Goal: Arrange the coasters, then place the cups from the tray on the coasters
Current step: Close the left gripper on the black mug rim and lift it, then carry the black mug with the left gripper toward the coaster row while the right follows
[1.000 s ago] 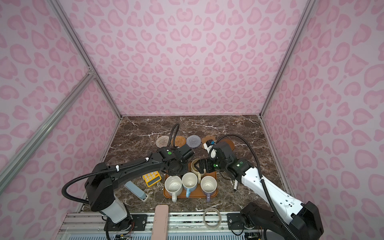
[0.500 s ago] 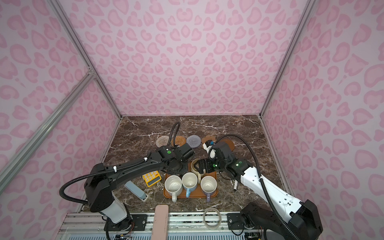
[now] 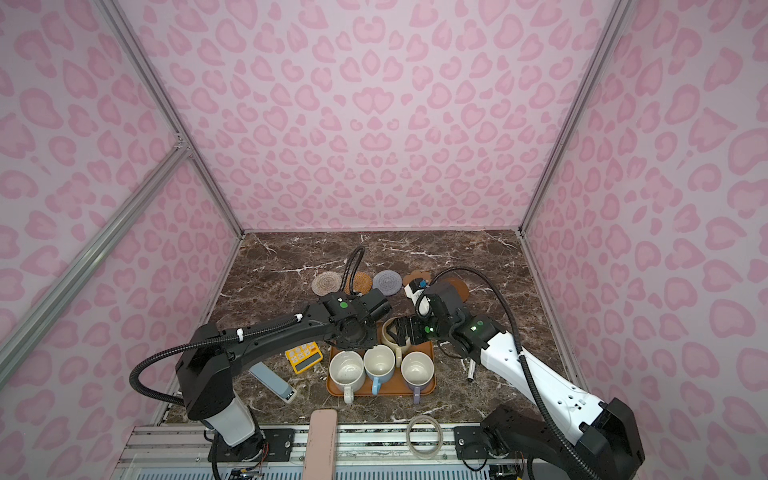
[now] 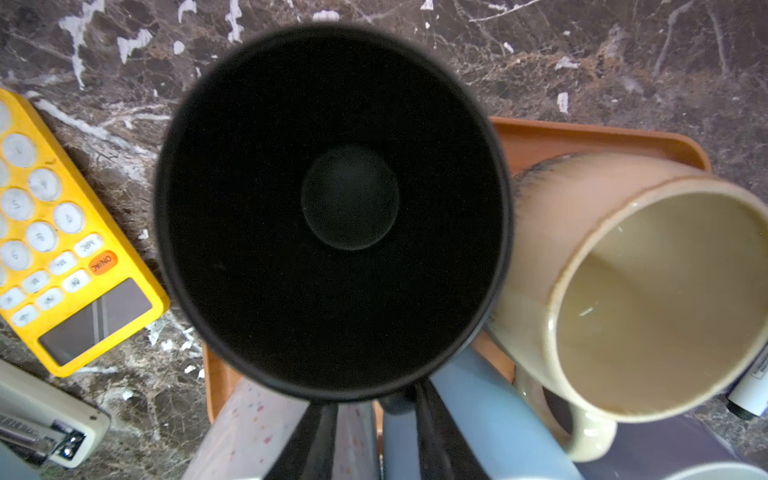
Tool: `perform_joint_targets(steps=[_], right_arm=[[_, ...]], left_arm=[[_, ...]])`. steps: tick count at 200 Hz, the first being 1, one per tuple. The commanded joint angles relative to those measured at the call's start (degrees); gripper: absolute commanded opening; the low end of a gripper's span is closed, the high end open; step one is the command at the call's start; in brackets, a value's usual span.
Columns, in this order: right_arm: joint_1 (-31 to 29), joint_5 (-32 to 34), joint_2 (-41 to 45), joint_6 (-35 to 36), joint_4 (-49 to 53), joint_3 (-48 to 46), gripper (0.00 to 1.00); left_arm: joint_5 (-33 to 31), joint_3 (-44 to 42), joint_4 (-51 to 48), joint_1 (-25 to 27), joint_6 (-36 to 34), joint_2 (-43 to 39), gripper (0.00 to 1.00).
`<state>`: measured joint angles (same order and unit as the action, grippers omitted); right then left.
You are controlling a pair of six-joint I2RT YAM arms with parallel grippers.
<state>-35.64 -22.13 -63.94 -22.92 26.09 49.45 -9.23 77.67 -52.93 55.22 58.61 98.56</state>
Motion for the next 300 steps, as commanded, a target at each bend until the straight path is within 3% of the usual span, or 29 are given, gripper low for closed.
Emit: perform_joint_targets(steps=[1, 72, 129, 156, 260, 300], right_arm=[[-0.06, 0.25, -0.31, 0.33, -0.44, 0.47, 0.99], [-0.13, 0.51, -0.13, 0.50, -0.17, 0.53, 0.98], [-0.11, -0.48, 0.22, 0.85, -0.50, 0.09, 0.98], [-0.22, -1.63, 0.72, 0.64, -1.59, -0.69, 0.98], [-1.57, -2.96, 3.74, 0.28, -7.28, -1.58, 0.99], [-2.47, -2.76, 2.36, 1.36, -9.02, -0.02, 0.99]], left_arm=[[-1.31, -0.24, -0.11, -0.11, 0.27, 0.78, 0.35], [-1.85, 0.46, -0.48, -0.03, 1.07, 2.94, 0.32], [-3.23, 0.07, -1.79, -0.11, 0.94, 1.40, 0.07], [-4.58, 0.20, -2.81, -0.04, 0.91, -0.04, 0.01], [-7.03, 3.77, -5.73, -0.64, -2.78, -6.72, 0.01], [-8.08, 3.77, -6.29, -4.12, -6.45, -11.57, 0.01]])
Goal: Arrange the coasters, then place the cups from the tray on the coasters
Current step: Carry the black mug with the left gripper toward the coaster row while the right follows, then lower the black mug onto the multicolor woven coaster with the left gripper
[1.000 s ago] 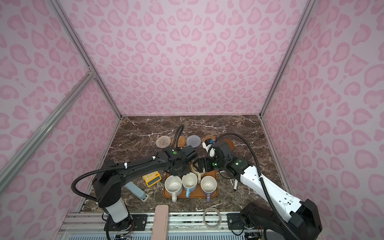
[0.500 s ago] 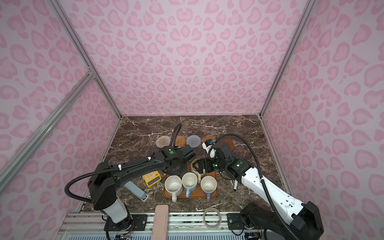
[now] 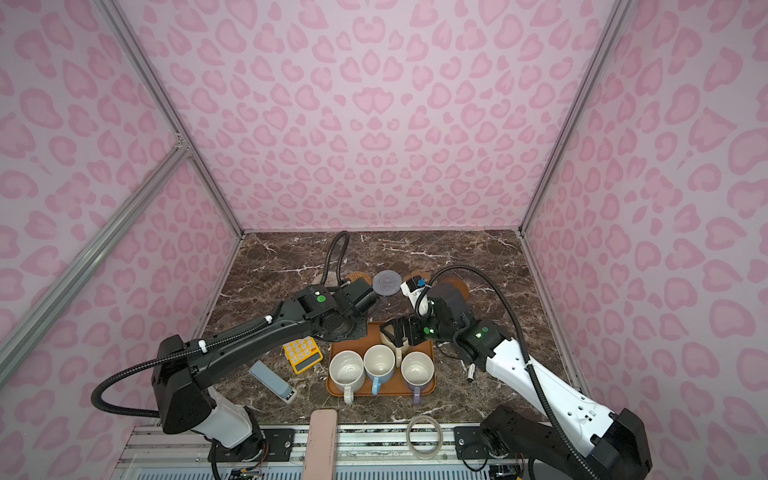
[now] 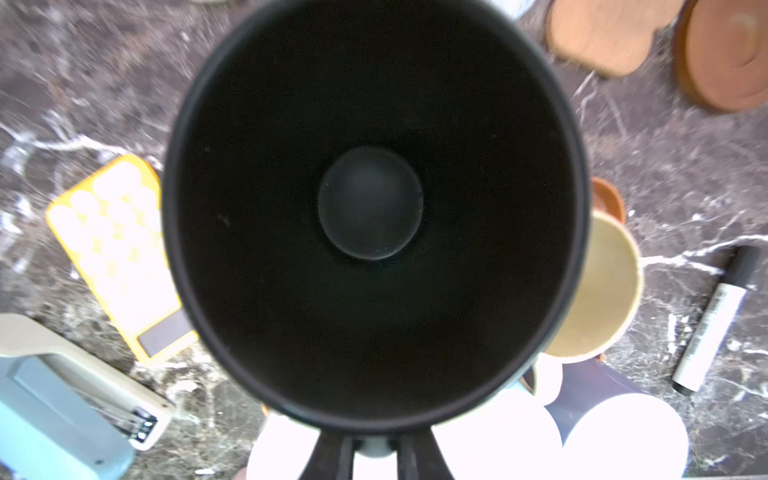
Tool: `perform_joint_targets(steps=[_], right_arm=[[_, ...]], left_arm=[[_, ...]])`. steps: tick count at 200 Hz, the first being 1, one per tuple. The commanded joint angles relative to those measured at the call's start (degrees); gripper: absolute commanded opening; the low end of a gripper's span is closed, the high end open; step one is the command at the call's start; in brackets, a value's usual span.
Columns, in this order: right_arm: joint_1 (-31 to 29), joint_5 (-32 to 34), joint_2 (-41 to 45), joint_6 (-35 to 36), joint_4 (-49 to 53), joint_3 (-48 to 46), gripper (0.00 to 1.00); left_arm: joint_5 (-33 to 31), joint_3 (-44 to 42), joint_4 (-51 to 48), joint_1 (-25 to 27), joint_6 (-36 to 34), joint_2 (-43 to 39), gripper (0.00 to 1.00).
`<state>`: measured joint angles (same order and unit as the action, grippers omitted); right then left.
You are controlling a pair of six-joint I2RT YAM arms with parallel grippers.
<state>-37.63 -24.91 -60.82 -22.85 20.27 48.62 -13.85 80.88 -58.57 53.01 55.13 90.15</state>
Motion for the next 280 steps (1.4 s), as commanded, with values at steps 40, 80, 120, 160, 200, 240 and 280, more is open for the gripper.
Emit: perform_joint_targets(steps=[40, 80, 120, 160, 200, 240, 280], right_arm=[[-1.82, 0.45, -4.54, 1.49, -4.76, 4.41, 0.99], [-3.85, 4.47, -11.42, 1.16, -5.43, 10.55, 0.99], [-4.59, 3.21, -20.40, 2.25, -6.20, 18.13, 0.99], [-4.68, 3.37, -27.98, 3.27, -4.89, 25.76, 0.99], [-4.65, 2.06, -33.33, 3.19, -5.33, 29.60, 0.99], [-4.31, 2.14, -36.50, 2.94, -4.81, 31.59, 0.99], [-2.68, 2.07, -37.61, 2.16, -4.01, 31.37, 0.99]], left_arm=[[-3.34, 1.36, -1.51, -6.89, -8.11, -6.07, 0.00], [-2.74, 3.44, -0.76, -13.15, -15.38, -6.13, 0.00], [-0.01, 3.03, 4.66, -19.90, -20.76, -6.13, 0.00], [1.71, 3.05, 7.12, -25.63, -24.16, -2.83, 0.00], [2.76, 3.53, 9.45, -28.80, -25.98, 0.77, 0.00], [2.63, 6.72, 11.18, -30.15, -28.81, 6.38, 0.01], [4.05, 9.22, 13.44, -31.32, -30.03, 11.80, 0.01]])
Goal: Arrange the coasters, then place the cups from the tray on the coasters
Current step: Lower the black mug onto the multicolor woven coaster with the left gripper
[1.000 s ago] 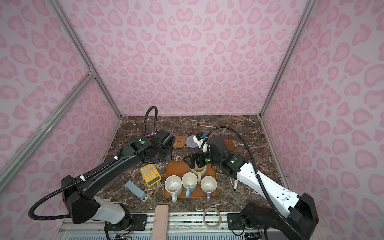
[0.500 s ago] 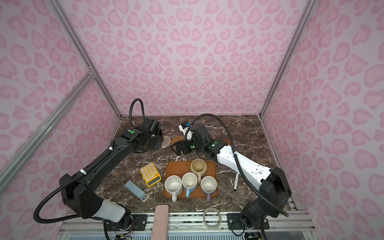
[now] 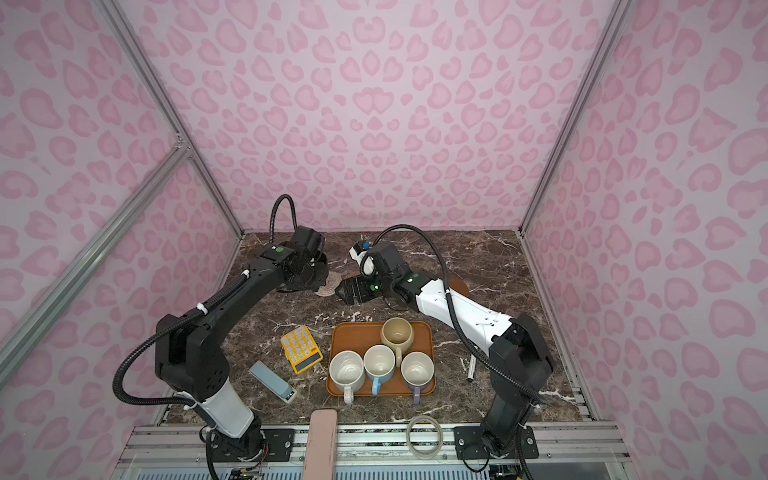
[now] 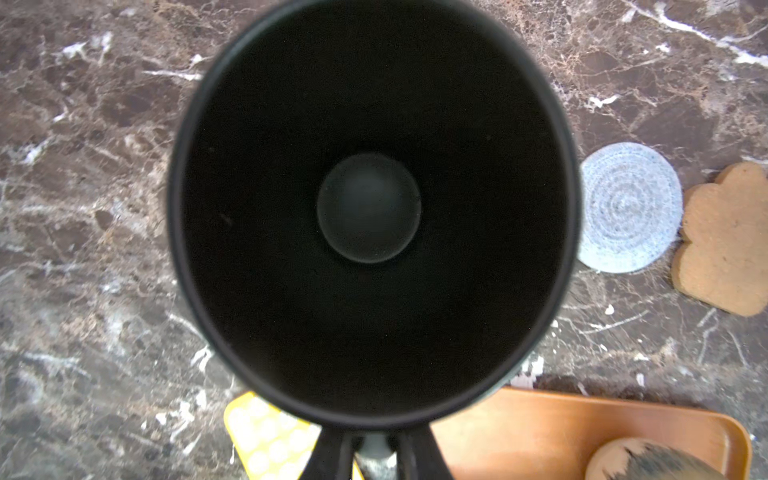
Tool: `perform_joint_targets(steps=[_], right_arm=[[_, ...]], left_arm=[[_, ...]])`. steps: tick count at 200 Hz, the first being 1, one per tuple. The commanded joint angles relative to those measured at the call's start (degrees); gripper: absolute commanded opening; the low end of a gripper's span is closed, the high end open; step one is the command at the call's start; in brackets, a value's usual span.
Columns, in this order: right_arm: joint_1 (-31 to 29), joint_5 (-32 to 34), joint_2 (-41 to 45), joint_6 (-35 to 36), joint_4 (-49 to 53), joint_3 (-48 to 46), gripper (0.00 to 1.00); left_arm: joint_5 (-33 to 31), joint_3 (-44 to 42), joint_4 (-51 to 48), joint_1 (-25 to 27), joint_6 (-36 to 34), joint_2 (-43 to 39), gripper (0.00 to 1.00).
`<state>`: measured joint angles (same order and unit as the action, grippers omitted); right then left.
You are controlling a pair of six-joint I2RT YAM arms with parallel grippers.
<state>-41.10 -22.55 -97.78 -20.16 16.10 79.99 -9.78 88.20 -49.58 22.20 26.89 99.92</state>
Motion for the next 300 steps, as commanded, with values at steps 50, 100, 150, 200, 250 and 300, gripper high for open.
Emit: perform_joint_targets(steps=[50, 100, 150, 200, 250, 300], right_arm=[[2.75, -1.44, 0.11, -1.17, 1.49, -2.31, 0.98], [3.02, -1.80, 0.77, -1.19, 1.05, -3.91, 0.98], [3.00, -1.89, 0.79, -1.28, 1.00, -4.05, 0.98], [3.07, -2.43, 0.82, -1.01, 1.41, -4.16, 0.98], [3.06, -2.94, 0.64, -0.58, 2.31, -3.67, 0.98], [3.11, -2.93, 0.89, -0.22, 2.79, -4.15, 0.98]], left_arm=[[0.38, 3.38, 6.51, -1.22, -3.67, 6.60, 0.01], [0.99, 3.02, 8.10, -1.54, -4.42, 8.86, 0.01], [1.60, 1.50, 10.20, -1.86, -4.52, 10.28, 0.01], [1.37, 0.92, 8.06, -1.92, -3.96, 9.68, 0.02], [-0.37, -0.04, 5.77, -2.28, -2.83, 10.37, 0.10], [0.82, -1.75, 8.13, -2.42, -2.97, 9.35, 0.27]])
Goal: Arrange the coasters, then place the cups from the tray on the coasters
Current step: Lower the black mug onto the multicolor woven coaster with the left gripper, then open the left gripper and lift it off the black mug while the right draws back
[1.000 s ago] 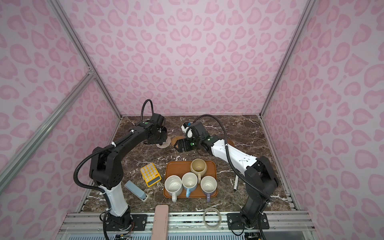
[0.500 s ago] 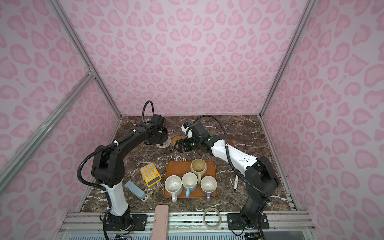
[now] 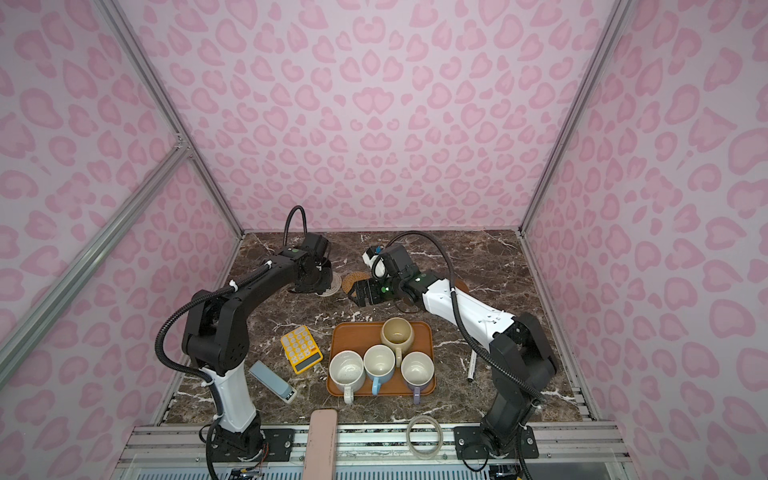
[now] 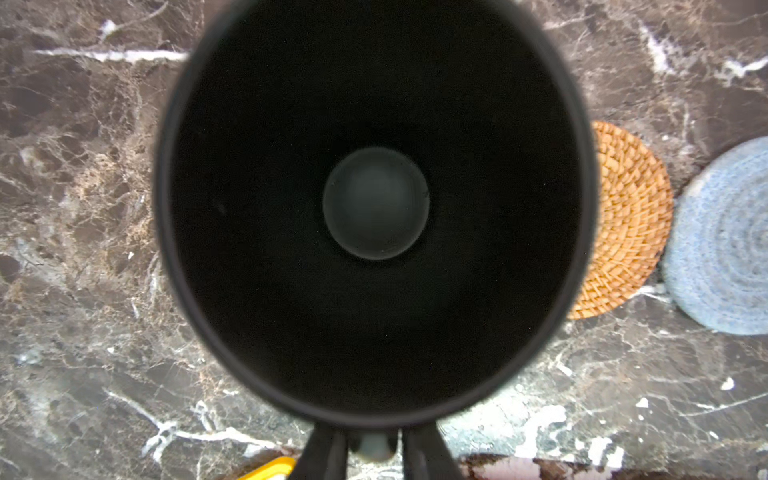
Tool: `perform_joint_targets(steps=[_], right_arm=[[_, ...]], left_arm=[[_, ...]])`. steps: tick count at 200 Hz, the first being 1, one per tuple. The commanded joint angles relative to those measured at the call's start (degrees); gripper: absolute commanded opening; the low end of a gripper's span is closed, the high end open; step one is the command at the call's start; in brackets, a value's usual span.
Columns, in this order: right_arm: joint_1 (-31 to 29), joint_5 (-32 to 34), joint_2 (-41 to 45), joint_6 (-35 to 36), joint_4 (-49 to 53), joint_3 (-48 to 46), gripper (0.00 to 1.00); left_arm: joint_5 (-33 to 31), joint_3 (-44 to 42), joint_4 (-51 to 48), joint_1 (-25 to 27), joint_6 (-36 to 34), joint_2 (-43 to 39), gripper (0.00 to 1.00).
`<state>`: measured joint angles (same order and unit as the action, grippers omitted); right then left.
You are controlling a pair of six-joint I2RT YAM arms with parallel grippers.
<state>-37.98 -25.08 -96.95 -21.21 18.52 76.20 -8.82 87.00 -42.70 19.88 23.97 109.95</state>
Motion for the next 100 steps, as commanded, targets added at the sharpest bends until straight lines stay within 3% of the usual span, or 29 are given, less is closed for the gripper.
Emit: perform_joint_targets(steps=[1, 27, 100], right_arm=[[-0.06, -0.40, 0.07, 0.82, 0.37, -0.40, 0.98], [-0.07, -0.32, 0.38, 0.99, 0.24, -0.88, 0.98], [0.03, 0.07, 1.00, 1.57, 1.26, -1.17, 0.97]], left_arm=[[-0.15, -0.62, 1.32, -0.10, -0.05, -0.73, 0.27], [-0.03, -0.61, 1.30, -0.07, -0.32, -1.38, 0.32], [-0.38, -0.73, 1.81, -0.05, 0.64, -0.91, 0.29]])
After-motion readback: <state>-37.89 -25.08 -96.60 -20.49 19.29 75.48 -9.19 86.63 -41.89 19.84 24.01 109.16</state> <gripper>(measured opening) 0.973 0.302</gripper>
